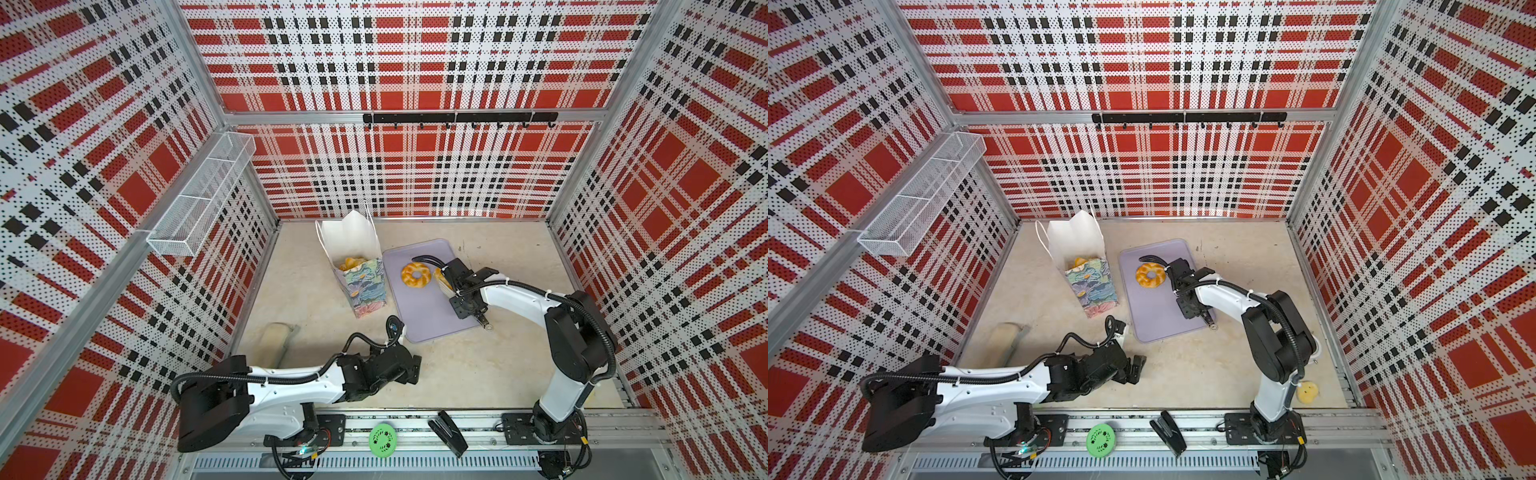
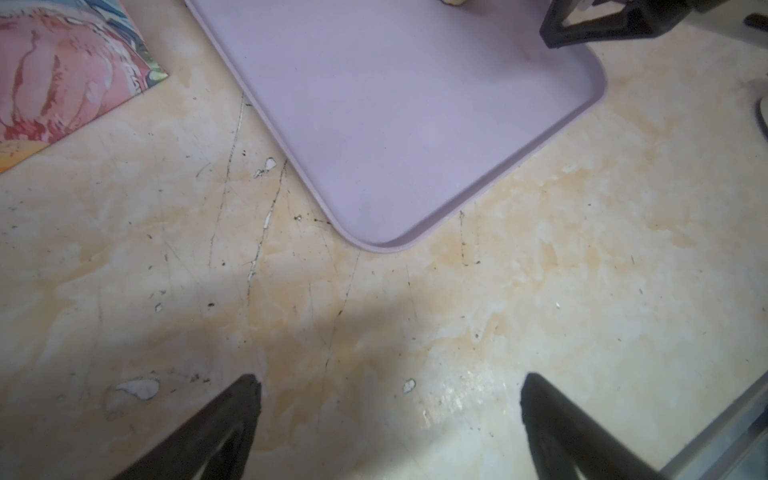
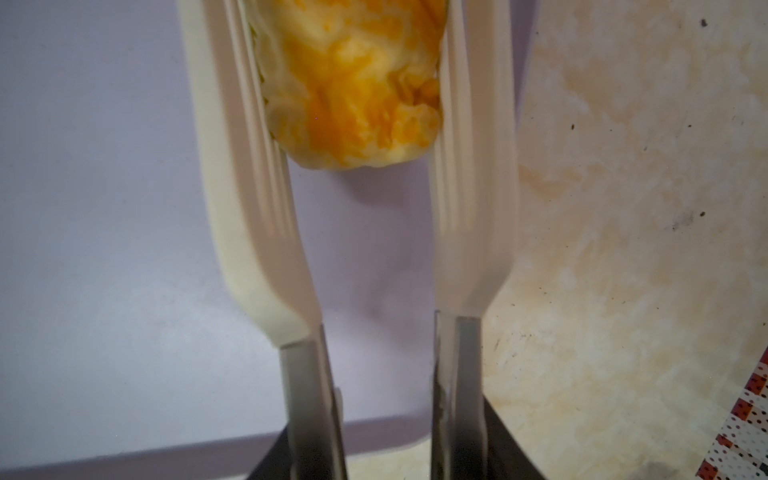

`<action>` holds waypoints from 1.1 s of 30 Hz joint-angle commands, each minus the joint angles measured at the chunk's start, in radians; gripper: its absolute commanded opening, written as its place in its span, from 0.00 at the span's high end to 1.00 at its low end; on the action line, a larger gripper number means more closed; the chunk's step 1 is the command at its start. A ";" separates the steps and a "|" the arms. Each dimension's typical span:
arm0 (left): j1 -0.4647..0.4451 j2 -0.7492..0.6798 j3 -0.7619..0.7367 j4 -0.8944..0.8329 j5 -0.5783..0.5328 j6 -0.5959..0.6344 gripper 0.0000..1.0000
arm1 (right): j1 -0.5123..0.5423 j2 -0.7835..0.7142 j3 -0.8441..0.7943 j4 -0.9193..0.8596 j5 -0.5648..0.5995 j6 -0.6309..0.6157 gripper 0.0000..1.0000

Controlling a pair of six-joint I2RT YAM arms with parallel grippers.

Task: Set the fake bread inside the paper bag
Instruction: 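Lift the croissant in the tongs and carry it toward the floral bag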

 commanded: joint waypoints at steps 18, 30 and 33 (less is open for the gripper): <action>-0.045 -0.112 -0.022 -0.004 -0.064 -0.027 0.00 | 0.010 -0.174 -0.077 0.034 -0.029 0.010 0.60; -0.084 -0.227 -0.031 -0.064 -0.141 -0.031 0.01 | 0.090 -0.324 -0.120 0.008 -0.033 0.061 0.60; -0.092 -0.259 -0.028 -0.092 -0.163 -0.031 0.01 | 0.119 -0.365 -0.124 0.009 -0.039 0.068 0.60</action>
